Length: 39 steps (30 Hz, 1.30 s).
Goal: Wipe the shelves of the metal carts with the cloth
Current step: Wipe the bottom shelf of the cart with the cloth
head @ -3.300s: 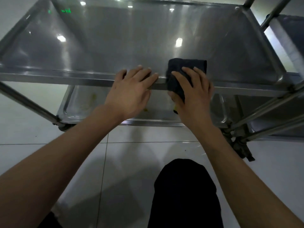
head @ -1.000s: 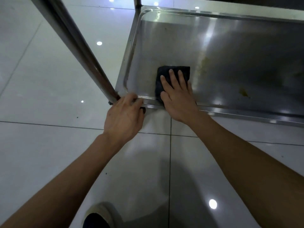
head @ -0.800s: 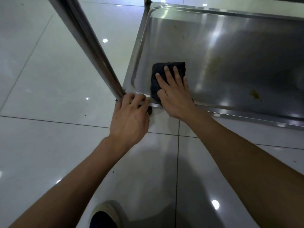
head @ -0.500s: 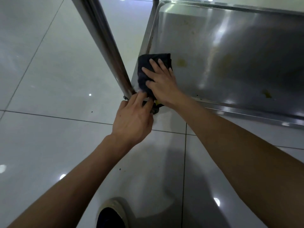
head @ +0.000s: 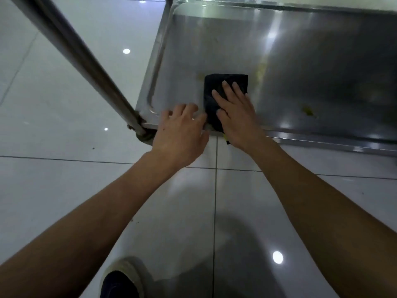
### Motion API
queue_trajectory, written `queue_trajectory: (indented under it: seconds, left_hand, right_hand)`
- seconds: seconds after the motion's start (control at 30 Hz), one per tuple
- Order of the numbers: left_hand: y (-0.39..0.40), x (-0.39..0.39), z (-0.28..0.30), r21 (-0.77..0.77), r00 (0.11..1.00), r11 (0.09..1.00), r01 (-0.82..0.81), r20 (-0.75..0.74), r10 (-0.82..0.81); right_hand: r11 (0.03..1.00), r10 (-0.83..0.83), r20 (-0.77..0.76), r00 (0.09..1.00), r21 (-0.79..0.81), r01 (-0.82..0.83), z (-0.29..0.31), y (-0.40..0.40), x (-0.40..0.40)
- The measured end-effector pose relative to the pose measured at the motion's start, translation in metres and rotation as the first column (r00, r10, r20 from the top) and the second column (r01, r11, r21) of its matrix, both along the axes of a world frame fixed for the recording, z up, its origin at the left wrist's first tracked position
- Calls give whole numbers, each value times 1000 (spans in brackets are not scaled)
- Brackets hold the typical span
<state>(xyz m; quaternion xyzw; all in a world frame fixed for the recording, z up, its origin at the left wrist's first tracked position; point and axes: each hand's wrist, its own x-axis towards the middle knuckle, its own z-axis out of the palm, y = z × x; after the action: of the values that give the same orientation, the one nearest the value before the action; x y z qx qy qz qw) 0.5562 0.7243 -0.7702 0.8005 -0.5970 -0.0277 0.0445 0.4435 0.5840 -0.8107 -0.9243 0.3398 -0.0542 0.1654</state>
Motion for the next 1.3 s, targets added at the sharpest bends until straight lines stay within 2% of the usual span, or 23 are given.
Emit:
queue_trajectory:
  seconds: [0.33, 0.57, 0.63, 0.77, 0.97, 1.07, 1.17, 1.3]
  left_hand:
    - [-74, -107, -6, 92, 985, 981, 169, 12, -171]
    - [-78, -117, -16, 60, 987, 986, 157, -27, -155]
    - [-75, -117, -18, 40, 985, 985, 170, -7, -170]
    - [-76, -117, -18, 22, 986, 986, 166, -15, -166]
    - [-65, -92, -13, -49, 974, 979, 200, -103, -204]
    - [-52, -56, -4, -78, 990, 992, 100, -94, -107]
    - [-34, -15, 3, -39, 997, 999, -16, -72, 13]
    - [-10, 23, 3, 4, 994, 997, -75, -74, 75]
  right_hand:
    - [980, -199, 21, 980, -16, 200, 4, -66, -147]
    - [931, -364, 10, 931, -18, 364, 9, -99, -229]
    - [931, -365, -11, 931, -11, 365, 11, -103, -236]
    - [940, -336, -56, 940, -80, 331, 8, -97, -226]
    - [965, -258, -86, 962, -71, 252, 6, -80, -165]
    - [973, -226, -68, 972, -67, 222, 2, -69, -127]
    - [980, -194, -43, 980, -44, 192, 0, -58, -86]
    - [989, -146, -24, 989, 4, 146, 0, -40, -27]
